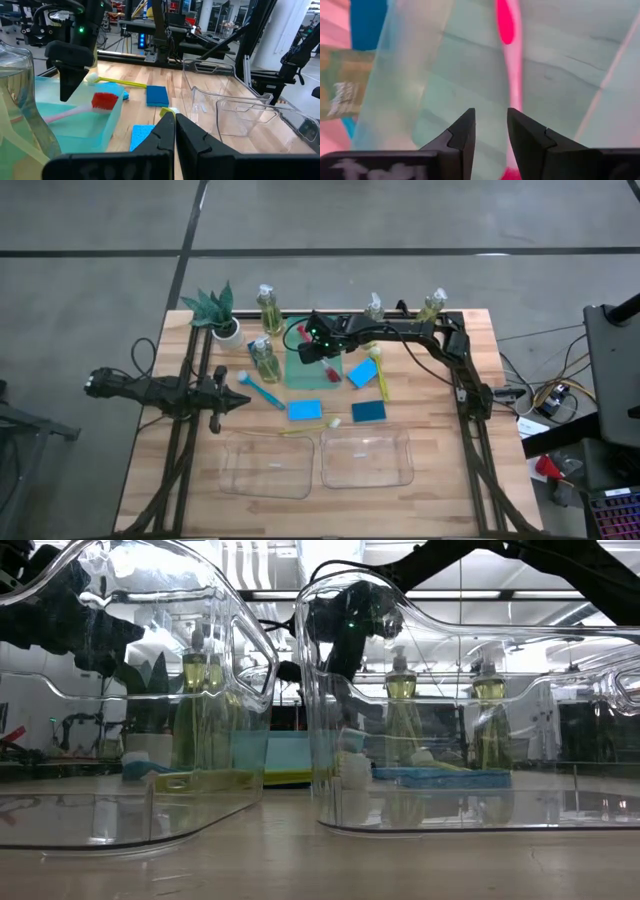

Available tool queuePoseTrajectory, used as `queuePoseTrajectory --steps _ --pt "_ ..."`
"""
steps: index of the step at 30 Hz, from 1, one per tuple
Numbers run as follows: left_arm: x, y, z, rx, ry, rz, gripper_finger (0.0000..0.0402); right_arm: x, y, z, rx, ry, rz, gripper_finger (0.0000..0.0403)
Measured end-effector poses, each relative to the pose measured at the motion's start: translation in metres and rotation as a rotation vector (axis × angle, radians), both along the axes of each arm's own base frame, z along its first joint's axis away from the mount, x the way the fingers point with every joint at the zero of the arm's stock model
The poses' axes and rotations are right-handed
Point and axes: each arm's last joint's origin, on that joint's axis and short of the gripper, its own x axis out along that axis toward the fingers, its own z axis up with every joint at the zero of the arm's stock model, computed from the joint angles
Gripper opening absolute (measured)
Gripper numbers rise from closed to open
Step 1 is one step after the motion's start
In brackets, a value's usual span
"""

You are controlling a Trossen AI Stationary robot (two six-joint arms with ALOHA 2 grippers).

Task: Pick & Place Kitchen Sink Supplies
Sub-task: Put the green dish brush into the green bin

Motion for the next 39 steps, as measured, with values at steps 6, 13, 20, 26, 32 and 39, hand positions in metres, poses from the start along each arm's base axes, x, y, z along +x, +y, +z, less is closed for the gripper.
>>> queuePoseTrajectory --steps 6,13,20,26,32,39 --pt "0.000 0.000 0.000 0.000 0.000 0.000 0.0010 -0.001 0.008 0.009 0.033 -0.022 0.083 0.0110" --pt "0.000 0.000 0.000 0.000 0.000 0.000 0.0010 -0.004 0.034 0.028 0.058 -0.022 0.206 0.0098" --pt "0.000 0.000 0.000 0.000 0.000 0.000 0.0010 -0.022 0.070 0.062 0.029 0.041 0.288 0.0105" --pt "0.000 0.000 0.000 0.000 0.002 0.001 0.0010 -0.049 0.096 0.095 -0.047 0.127 0.257 0.0152" --pt "0.000 0.000 0.000 0.000 0.001 0.000 0.0010 -0.076 0.108 0.095 -0.006 0.275 0.219 0.0213" --pt "0.000 0.000 0.000 0.001 0.003 0.000 0.0010 -0.110 0.124 0.077 0.028 0.361 0.151 0.0239"
